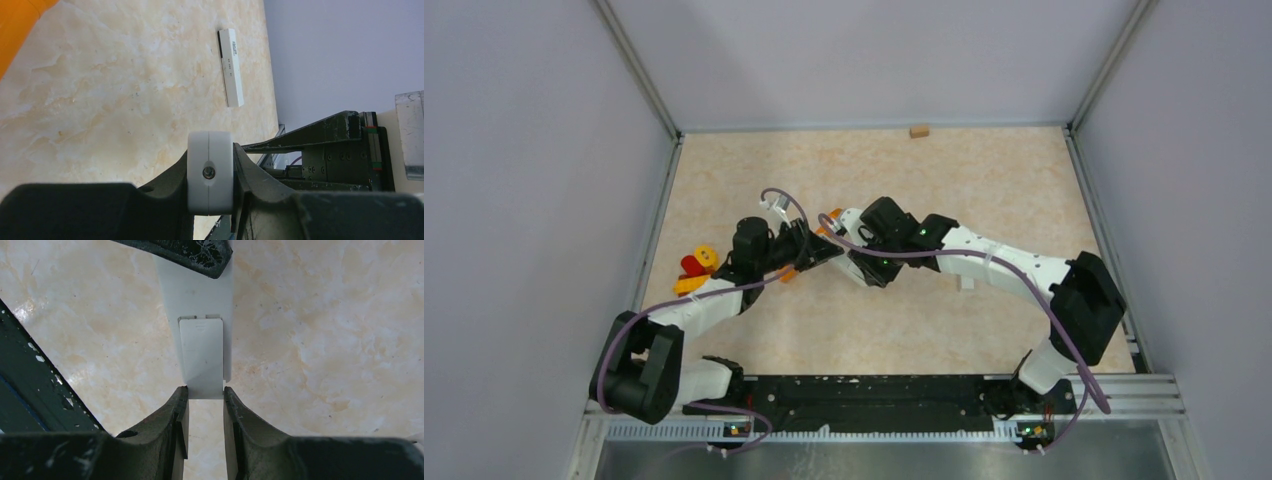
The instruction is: Load the batteries into the remote control
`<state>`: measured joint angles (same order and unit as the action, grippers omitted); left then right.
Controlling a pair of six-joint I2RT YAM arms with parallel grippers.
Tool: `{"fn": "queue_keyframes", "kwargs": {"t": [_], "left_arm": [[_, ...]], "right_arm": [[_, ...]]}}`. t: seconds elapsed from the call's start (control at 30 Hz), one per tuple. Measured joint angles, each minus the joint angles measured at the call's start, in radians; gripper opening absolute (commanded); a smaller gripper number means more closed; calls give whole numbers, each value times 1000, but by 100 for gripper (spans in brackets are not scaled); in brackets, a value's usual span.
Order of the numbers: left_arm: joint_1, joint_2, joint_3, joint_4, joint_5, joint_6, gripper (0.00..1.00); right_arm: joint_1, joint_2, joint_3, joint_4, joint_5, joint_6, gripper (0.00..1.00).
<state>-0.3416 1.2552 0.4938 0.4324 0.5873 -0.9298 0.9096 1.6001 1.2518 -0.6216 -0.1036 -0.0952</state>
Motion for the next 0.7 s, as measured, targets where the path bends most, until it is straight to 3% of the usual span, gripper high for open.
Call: {"fn": "queue_keyframes", "kwargs": {"t": [0.7], "left_arm": [[3,21,3,16,50,-35,0]], "right_arm": [[0,14,6,-10,-22,3,24]]}}
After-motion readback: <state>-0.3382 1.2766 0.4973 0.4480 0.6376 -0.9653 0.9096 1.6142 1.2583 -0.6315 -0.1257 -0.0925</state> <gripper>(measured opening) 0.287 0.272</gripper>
